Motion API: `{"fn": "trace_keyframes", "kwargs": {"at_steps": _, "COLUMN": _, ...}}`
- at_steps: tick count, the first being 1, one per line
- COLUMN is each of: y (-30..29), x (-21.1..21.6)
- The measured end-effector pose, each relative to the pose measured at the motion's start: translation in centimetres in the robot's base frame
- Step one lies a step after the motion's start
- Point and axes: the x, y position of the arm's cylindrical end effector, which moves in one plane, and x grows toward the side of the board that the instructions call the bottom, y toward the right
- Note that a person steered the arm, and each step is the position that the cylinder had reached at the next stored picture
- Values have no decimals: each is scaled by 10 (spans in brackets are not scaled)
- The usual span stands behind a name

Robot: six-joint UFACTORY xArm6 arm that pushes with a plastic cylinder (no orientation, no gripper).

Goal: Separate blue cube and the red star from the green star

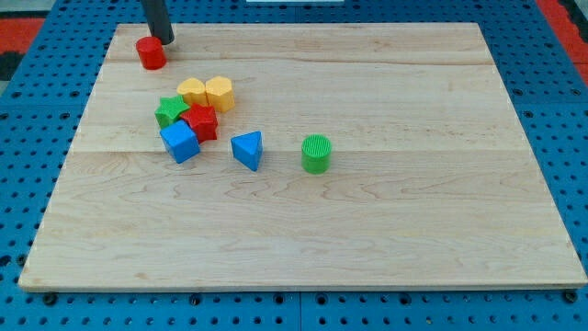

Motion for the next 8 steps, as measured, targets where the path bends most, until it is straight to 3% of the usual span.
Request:
{"fn": "trace_keyframes", "kwargs": {"at_steps": 1, "y": 61, "x": -6}}
{"fn": "trace_keyframes", "kwargs": {"at_steps": 2, "y": 155, "x": 54}}
{"fn": "trace_keyframes", "kwargs": {"at_steps": 5, "y": 84, "x": 222}}
{"fn": "trace_keyframes", "kwargs": {"at_steps": 6, "y": -9, "x": 217}}
{"fn": "trace_keyframes", "kwargs": {"at_steps": 7, "y": -11, "x": 205}}
{"fn": "trace_keyframes", "kwargs": {"at_steps": 8, "y": 38, "x": 195}}
